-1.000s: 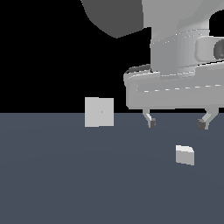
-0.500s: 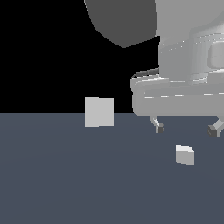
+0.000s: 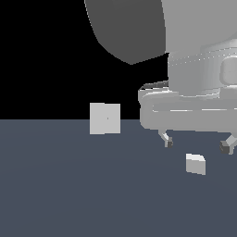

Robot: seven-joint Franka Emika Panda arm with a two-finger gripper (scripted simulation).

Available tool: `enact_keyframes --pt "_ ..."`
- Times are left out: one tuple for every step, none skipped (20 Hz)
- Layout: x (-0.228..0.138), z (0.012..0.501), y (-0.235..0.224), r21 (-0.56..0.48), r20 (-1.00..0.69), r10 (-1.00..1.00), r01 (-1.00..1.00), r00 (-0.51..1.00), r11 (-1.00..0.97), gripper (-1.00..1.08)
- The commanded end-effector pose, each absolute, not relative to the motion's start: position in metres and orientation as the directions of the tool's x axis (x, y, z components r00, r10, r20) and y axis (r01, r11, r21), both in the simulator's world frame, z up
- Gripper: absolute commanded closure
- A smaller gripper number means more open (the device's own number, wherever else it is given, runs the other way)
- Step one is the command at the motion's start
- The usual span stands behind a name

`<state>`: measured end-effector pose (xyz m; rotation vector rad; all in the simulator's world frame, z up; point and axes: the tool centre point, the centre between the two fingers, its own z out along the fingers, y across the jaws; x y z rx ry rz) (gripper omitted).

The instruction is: Plug the charger into the wall socket.

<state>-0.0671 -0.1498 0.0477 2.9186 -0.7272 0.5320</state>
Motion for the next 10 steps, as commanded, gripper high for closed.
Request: enact_keyframes --pt "-0.068 0.037 -0.150 0.000 0.352 -0.440 -0.470 0.826 -0.883 -0.92" --pt "-0.068 0.032 -0.150 0.000 0.352 -0.440 -0.470 0.826 -0.883 -0.92" --pt "-0.068 0.028 -0.150 -0.001 0.353 -0.441 -0.470 0.826 -0.882 -0.92" --pt "-0.068 0.024 -0.150 -0.001 0.353 -0.441 -0.470 0.826 -0.882 -0.92" --pt "-0.068 0.020 -0.150 -0.001 0.353 -0.441 -0.470 0.826 -0.882 -0.92" --pt "-0.068 0.018 -0.150 -0.001 0.353 -0.441 -0.471 0.825 -0.882 -0.92" --pt "-0.067 0.016 -0.150 -0.001 0.353 -0.441 -0.471 0.825 -0.882 -0.92" --pt "-0.067 0.014 -0.150 -0.001 0.353 -0.441 -0.471 0.825 -0.882 -0.92" --pt "-0.067 0.013 -0.150 -0.001 0.353 -0.441 -0.471 0.825 -0.882 -0.92" --pt "-0.067 0.012 -0.150 -0.001 0.353 -0.441 -0.471 0.825 -0.882 -0.92"
